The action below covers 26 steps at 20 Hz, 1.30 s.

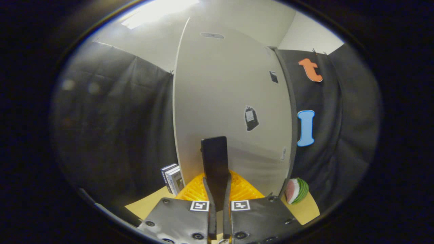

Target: Open the shoe cabinet door, grab the shoes and put them into the shoe cabinet, then close the shoe cabinet door.

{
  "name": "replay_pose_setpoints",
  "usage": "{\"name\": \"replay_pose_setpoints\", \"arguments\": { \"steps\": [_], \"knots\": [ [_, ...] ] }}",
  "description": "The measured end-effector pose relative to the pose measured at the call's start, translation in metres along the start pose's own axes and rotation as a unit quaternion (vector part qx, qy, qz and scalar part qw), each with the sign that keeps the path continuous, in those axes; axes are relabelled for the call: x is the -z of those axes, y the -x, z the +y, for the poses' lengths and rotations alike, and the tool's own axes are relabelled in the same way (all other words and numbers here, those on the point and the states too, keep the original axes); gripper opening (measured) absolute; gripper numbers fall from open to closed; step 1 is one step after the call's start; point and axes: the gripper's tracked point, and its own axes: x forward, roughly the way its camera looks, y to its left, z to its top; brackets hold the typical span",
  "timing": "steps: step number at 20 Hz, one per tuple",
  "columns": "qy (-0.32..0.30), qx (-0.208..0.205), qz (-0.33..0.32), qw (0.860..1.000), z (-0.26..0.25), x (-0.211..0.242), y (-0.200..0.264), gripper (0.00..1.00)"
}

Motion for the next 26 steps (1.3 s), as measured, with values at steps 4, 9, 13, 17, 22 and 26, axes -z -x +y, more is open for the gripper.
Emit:
{"name": "replay_pose_setpoints", "arguments": {
  "steps": [4,9,13,17,22,26],
  "knots": [
    [0.008,0.02,0.0,1.0,-0.024,-0.002,0.025,0.09],
    [0.007,0.048,-0.001,0.999,-0.056,-0.005,0.046,0.08],
    [0.012,0.081,0.002,0.997,-0.09,-0.007,0.068,0.08],
    [-0.004,0.109,0.002,0.994,-0.13,-0.008,0.08,0.07],
    [-0.01,0.125,0.004,0.992,-0.168,-0.009,0.085,0.05],
    [-0.02,0.128,0.003,0.992,-0.192,-0.012,0.093,0.03]
  ]
}}
